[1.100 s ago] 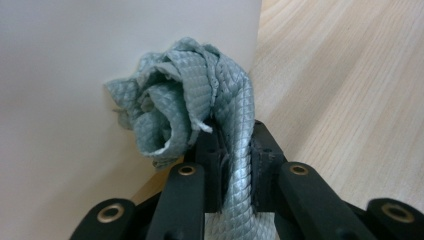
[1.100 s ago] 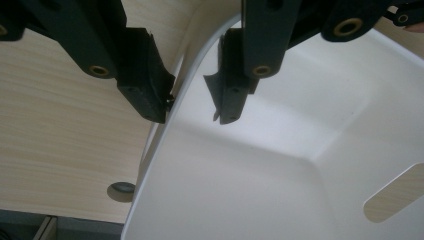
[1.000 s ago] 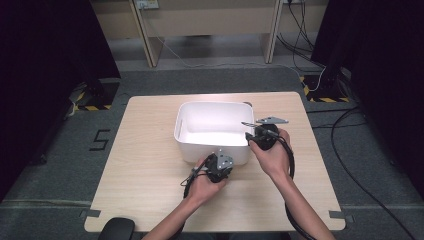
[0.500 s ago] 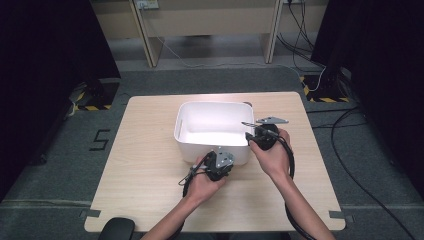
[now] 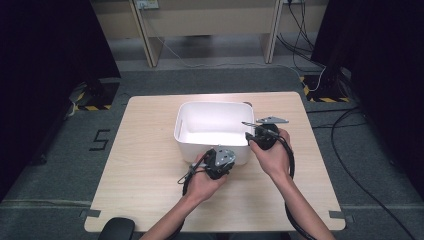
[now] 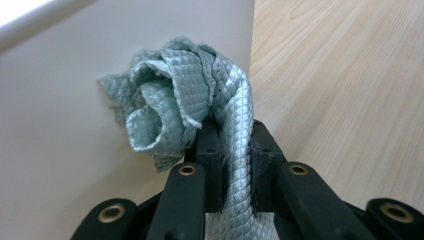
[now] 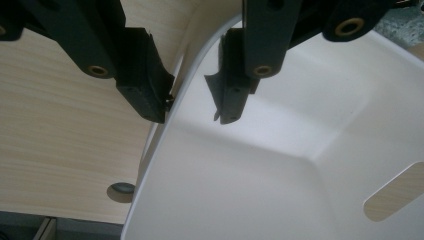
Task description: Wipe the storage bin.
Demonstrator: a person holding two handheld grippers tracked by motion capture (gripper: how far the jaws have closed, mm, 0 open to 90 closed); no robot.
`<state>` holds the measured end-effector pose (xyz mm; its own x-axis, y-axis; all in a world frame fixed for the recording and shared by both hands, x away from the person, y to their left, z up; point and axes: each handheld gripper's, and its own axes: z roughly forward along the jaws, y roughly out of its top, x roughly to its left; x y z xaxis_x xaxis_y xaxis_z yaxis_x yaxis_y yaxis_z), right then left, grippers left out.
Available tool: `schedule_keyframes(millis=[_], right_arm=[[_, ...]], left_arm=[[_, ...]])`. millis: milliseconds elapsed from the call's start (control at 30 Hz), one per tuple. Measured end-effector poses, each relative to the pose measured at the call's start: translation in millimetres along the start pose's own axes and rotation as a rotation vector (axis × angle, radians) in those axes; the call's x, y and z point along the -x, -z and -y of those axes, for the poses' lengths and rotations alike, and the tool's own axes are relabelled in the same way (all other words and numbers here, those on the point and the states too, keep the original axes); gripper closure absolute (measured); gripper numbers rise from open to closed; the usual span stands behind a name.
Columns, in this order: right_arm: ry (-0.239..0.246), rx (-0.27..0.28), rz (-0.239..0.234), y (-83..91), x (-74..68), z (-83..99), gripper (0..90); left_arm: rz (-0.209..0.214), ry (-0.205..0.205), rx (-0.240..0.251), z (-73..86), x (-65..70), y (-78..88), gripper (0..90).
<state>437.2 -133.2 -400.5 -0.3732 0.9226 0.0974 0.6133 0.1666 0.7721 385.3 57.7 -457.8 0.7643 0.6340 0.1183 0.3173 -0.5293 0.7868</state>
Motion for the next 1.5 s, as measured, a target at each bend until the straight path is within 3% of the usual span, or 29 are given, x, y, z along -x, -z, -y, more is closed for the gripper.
schedule_keyframes(millis=[367,567,1067,1500], right_arm=[[-0.021,-0.008,-0.020,3.9,0.2,-2.9,61.4],[-0.018,-0.013,-0.026,10.1,1.6,-5.2,65.5],[-0.017,-0.005,-0.014,9.7,-1.4,-4.5,66.3],[-0.014,-0.005,-0.008,9.8,-2.3,-4.3,66.4]], left_arm=[[0.002,-0.001,-0.001,-0.7,-0.7,1.2,78.6],[0.003,0.003,0.007,-3.0,-1.5,3.4,78.6],[-0.002,0.013,0.045,-18.6,-0.6,14.5,78.6],[0.000,0.007,0.040,-21.2,1.6,12.5,78.5]])
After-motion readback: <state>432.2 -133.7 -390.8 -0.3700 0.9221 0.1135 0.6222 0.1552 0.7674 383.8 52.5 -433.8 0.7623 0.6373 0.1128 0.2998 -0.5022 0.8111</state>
